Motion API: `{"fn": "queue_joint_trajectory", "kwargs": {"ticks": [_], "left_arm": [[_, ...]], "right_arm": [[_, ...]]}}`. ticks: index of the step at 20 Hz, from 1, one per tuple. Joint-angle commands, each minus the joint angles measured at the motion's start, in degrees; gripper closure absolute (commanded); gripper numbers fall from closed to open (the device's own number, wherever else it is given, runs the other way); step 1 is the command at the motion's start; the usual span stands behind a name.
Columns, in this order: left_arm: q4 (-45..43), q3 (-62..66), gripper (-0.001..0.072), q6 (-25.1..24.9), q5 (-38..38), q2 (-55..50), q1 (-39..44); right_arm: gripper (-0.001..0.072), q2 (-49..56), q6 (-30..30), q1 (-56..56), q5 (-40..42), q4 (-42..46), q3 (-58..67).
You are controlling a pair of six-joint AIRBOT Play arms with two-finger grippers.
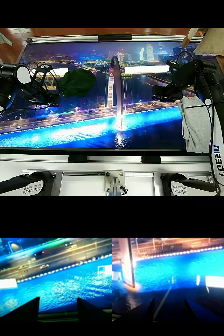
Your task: Fold the shirts.
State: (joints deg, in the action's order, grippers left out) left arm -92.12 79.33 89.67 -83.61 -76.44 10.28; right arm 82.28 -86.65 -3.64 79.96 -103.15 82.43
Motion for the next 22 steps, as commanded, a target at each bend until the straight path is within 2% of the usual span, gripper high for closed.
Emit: {"fn": "queue_joint_trajectory", "kwargs": {"ticks": [1,14,17,22], "left_arm": [[0.0,0.0,0.0159,0.0,0.0,0.0,0.0],[0.0,0.0,0.0158,0.0,0.0,0.0,0.0],[0.0,0.0,0.0159,0.2,0.1,0.0,0.0],[0.7,0.0,0.0158,0.2,5.9,0.0,0.1]], "right_arm": [[0.0213,0.0,0.0,0.0,0.0,0.0,0.1],[0.0213,0.0,0.1,0.0,-0.1,0.0,0.1],[0.0213,0.0,0.3,0.0,-3.0,-2.9,0.1],[0.0214,0.0,0.3,0.0,-3.1,-3.0,0.1]]}}
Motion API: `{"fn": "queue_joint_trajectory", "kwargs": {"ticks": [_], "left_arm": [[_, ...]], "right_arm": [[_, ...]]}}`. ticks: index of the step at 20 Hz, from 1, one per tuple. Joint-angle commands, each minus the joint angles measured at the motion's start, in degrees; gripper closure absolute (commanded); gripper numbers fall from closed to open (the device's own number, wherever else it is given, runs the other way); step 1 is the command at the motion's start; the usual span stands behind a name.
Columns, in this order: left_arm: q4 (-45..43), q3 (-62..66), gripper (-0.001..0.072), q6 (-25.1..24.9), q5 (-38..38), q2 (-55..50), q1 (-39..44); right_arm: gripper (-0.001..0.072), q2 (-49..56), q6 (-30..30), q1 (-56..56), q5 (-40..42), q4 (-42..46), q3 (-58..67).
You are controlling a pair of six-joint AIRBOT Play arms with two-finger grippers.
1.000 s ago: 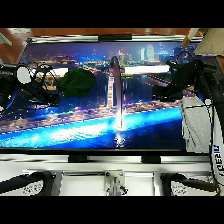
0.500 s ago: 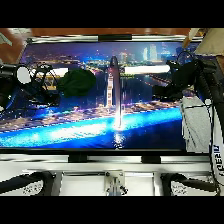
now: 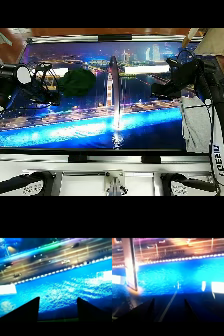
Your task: Fold the shirts.
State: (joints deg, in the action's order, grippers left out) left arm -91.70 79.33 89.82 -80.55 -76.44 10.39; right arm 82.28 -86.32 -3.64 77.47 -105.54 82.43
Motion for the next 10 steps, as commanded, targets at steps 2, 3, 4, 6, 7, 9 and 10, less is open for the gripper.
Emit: {"fn": "queue_joint_trajectory", "kwargs": {"ticks": [2,3,4,6,7,9,10], "left_arm": [[2.4,0.0,0.0163,4.5,3.3,-0.1,0.0],[3.5,-0.1,0.0163,4.6,6.2,-0.2,0.0],[3.8,-0.1,0.0162,4.6,9.7,-0.6,0.0],[3.6,1.0,0.0159,4.3,15.9,-2.3,-0.2],[3.0,3.1,0.0160,3.6,16.9,-4.9,-0.3],[2.5,9.4,0.0060,1.9,17.0,-12.0,-0.3],[2.3,12.9,-0.0013,1.9,17.0,-16.0,-0.3]], "right_arm": [[0.0214,0.0,-0.1,-0.1,-0.5,-0.6,0.1],[0.0214,0.0,-0.1,-0.1,-0.7,-0.7,0.1],[0.0214,0.0,-0.1,0.0,-1.1,-0.6,0.1],[0.0214,0.0,-0.1,-0.1,-2.0,-0.5,0.1],[0.0213,0.0,-0.1,-0.1,-2.2,-0.5,0.1],[0.0214,0.0,-0.1,0.0,-2.5,-0.5,0.1],[0.0213,0.0,-0.1,-0.1,-2.5,-0.5,0.1]]}}
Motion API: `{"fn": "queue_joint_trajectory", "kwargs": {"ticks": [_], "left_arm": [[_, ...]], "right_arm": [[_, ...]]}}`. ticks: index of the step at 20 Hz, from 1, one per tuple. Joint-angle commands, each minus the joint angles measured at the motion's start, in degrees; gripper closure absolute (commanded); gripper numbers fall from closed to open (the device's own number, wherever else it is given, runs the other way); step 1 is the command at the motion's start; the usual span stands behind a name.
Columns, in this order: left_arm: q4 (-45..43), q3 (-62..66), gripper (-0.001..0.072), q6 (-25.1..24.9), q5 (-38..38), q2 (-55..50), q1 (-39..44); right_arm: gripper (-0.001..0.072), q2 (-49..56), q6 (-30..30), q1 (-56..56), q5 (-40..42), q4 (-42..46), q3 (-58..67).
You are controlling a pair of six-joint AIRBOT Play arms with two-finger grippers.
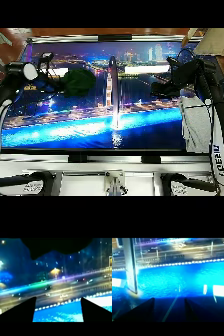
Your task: Fold the shirts.
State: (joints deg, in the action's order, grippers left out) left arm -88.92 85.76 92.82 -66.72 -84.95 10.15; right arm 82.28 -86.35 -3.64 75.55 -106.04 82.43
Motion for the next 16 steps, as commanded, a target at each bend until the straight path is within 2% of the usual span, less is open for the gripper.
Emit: {"fn": "queue_joint_trajectory", "kwargs": {"ticks": [1,6,8,10,11,12,13,15,16], "left_arm": [[-0.5,10.0,-0.0013,-1.1,3.1,-11.8,-0.2],[-6.8,20.8,-0.0013,-1.0,-0.6,-26.5,-0.9],[-6.8,20.8,-0.0013,-0.4,1.4,-28.9,-0.9],[-5.9,20.8,-0.0012,3.0,4.3,-30.3,-0.7],[-4.1,20.8,0.0045,3.1,5.9,-30.5,-0.7],[-2.7,21.0,0.0335,3.1,6.8,-30.4,-0.7],[-2.0,22.1,0.0673,3.1,6.4,-30.3,-0.7],[-1.9,26.4,0.0675,2.2,2.5,-29.5,-0.6],[-1.9,28.9,0.0675,0.0,0.5,-28.3,-0.4]], "right_arm": [[0.0213,0.0,0.0,-0.1,-0.5,0.0,0.0],[0.0214,0.0,0.0,-0.1,1.4,0.0,0.0],[0.0214,0.0,0.0,-0.1,1.6,0.0,0.0],[0.0213,0.1,0.0,-0.1,1.4,0.0,0.0],[0.0214,0.0,0.0,-0.1,1.2,0.0,0.0],[0.0213,0.0,0.0,0.0,0.9,0.0,0.0],[0.0213,0.0,0.0,-0.1,0.4,0.0,0.0],[0.0213,0.0,-0.3,0.0,-0.1,0.0,0.1],[0.0214,0.0,-1.2,0.0,0.1,0.0,0.1]]}}
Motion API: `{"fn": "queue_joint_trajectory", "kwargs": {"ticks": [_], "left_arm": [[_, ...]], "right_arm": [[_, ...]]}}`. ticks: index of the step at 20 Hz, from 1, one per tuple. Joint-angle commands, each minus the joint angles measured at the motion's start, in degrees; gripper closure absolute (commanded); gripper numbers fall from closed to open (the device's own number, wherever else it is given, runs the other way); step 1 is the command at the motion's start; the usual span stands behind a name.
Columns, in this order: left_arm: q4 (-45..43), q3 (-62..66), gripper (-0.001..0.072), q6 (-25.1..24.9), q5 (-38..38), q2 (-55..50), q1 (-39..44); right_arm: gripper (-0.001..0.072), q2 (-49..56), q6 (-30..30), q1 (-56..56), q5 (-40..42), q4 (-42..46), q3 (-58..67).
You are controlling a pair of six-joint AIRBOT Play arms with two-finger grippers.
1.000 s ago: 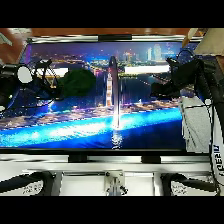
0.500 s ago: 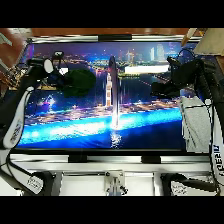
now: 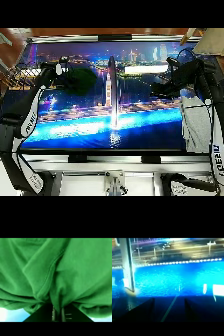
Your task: Fold the shirts.
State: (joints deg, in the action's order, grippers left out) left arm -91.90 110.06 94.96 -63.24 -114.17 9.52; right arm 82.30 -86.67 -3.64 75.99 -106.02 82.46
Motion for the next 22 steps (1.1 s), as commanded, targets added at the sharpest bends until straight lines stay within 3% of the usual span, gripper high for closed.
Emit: {"fn": "queue_joint_trajectory", "kwargs": {"ticks": [1,4,8,11,14,17,19,20,21,22], "left_arm": [[1.0,7.0,0.0675,-4.5,-4.4,3.2,0.6],[1.0,8.0,0.0675,-5.7,-4.7,16.2,2.8],[1.1,5.1,0.0675,-4.2,-6.6,35.5,10.4],[1.1,-3.8,0.0675,1.0,-10.8,44.3,19.4],[1.1,-19.5,0.0675,7.4,-9.2,48.5,30.3],[0.4,-36.1,0.0674,13.6,-1.7,48.5,38.4],[0.4,-45.8,0.0668,20.4,6.8,48.4,40.9],[0.9,-48.8,0.0433,24.4,8.9,48.2,41.0],[1.0,-50.1,-0.0013,26.9,8.9,48.2,40.7],[1.0,-50.1,-0.0013,26.9,7.3,48.4,39.8]], "right_arm": [[0.0213,-0.5,-1.6,0.0,0.3,0.1,0.0],[0.0214,-5.3,-2.5,0.0,1.0,1.5,0.1],[0.0214,-19.2,-1.7,0.0,1.2,6.3,0.1],[0.0214,-30.2,2.2,0.0,3.4,8.9,0.1],[0.0214,-36.2,3.8,0.0,10.5,7.3,0.1],[0.0213,-37.1,3.9,-0.1,19.1,5.5,-0.9],[0.0213,-37.1,3.0,-0.1,19.9,3.8,-4.6],[0.0213,-37.1,3.0,-0.1,18.3,3.1,-7.6],[0.0204,-37.1,2.8,-0.1,16.1,2.4,-10.8],[0.0124,-37.1,2.2,-0.1,13.3,1.5,-14.4]]}}
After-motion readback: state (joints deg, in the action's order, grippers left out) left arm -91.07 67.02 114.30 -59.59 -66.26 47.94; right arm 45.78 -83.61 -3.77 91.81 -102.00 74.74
